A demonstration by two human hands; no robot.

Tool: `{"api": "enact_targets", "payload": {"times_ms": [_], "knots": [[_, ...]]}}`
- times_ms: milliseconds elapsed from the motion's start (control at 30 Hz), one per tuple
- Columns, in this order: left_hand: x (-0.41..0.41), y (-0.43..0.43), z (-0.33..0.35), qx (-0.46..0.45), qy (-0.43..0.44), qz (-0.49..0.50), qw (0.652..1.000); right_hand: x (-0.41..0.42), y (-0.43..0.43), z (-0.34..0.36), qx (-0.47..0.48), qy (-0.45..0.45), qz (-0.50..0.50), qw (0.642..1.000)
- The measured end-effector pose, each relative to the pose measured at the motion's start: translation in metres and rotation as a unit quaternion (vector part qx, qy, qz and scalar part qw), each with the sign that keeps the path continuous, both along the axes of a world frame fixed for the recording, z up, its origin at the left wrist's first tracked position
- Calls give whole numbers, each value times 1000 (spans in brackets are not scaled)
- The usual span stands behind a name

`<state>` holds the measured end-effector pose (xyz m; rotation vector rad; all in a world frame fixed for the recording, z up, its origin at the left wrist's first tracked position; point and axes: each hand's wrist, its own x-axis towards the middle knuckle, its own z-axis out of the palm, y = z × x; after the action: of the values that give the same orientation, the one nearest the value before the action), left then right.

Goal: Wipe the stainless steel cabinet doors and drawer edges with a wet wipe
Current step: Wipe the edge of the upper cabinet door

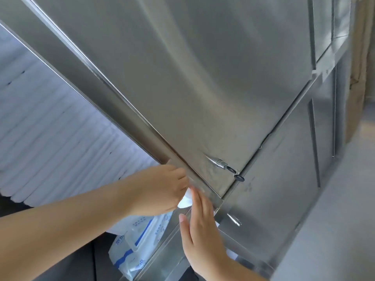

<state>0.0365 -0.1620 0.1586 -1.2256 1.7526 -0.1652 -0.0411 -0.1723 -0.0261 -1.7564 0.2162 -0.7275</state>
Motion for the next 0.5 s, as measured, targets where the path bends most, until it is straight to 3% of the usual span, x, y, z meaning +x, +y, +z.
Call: {"api": "enact_targets", "payload": {"times_ms": [233, 500], "knots": [[4, 2, -60, 34, 20, 66, 997, -3, 2, -39, 45, 64, -12, 997], [6, 2, -77, 34, 38, 88, 995, 0, -1, -47, 86, 73, -20, 993]]}}
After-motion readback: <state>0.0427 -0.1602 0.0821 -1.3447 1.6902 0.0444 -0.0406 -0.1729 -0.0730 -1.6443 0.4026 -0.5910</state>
